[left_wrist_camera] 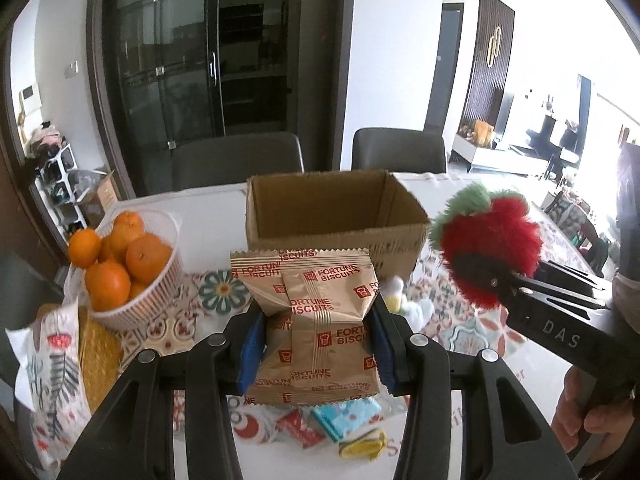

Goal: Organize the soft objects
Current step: 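Carry the strawberry plush and biscuit packet into the cardboard box and release both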

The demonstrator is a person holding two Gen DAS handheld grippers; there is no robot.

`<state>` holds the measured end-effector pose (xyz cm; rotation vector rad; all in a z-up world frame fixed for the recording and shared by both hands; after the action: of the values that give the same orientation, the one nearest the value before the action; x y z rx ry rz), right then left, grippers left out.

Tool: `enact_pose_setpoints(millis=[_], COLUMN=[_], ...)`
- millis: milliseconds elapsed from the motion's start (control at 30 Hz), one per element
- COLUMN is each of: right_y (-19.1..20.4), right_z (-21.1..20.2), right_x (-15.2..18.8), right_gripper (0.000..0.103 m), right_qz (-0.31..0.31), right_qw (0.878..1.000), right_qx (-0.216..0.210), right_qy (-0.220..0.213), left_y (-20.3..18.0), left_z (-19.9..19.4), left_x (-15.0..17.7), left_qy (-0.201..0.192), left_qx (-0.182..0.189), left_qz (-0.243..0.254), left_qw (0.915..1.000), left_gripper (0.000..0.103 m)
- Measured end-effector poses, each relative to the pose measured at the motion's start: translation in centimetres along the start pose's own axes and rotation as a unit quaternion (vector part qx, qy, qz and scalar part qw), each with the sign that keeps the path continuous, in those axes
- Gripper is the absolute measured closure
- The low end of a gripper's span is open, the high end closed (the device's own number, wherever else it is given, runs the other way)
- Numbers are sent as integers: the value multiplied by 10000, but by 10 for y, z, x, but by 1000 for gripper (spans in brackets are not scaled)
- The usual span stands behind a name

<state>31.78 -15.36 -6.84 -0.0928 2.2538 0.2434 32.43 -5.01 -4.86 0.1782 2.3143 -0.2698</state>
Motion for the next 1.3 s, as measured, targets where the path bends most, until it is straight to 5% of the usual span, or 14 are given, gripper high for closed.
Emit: enact_pose_setpoints(millis=[333, 733, 1300], right_y=[-9, -20, -40], right_z=[15, 60, 158], right_x=[-50, -91, -96], right_gripper=[66, 66, 65], right_qz=[-36, -131, -64], right_qw=[9999, 9990, 9863], right_qx=[-116, -295, -535], right_qy=[-97, 315, 1556], left_y=[-2, -2, 4], left_z=[12, 47, 136], left_x=[-50, -98, -118], left_qy=[-232, -196, 744], left_qx=[127, 124, 297], left_qz=[-27, 77, 45], left_qw=[9996, 9997, 9968], left_gripper=[57, 57, 56])
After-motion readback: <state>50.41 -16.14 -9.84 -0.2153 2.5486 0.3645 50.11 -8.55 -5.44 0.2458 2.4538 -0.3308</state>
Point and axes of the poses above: each gripper's, at about its wrist camera, not at the fingertips, and z roughly the way its jaws point, y to its left, x to its underside, the point moved 6 cm from there along z, roughly the way its jaws point, and after that the axes turned 7 degrees about -z, right-handed, at the moved point
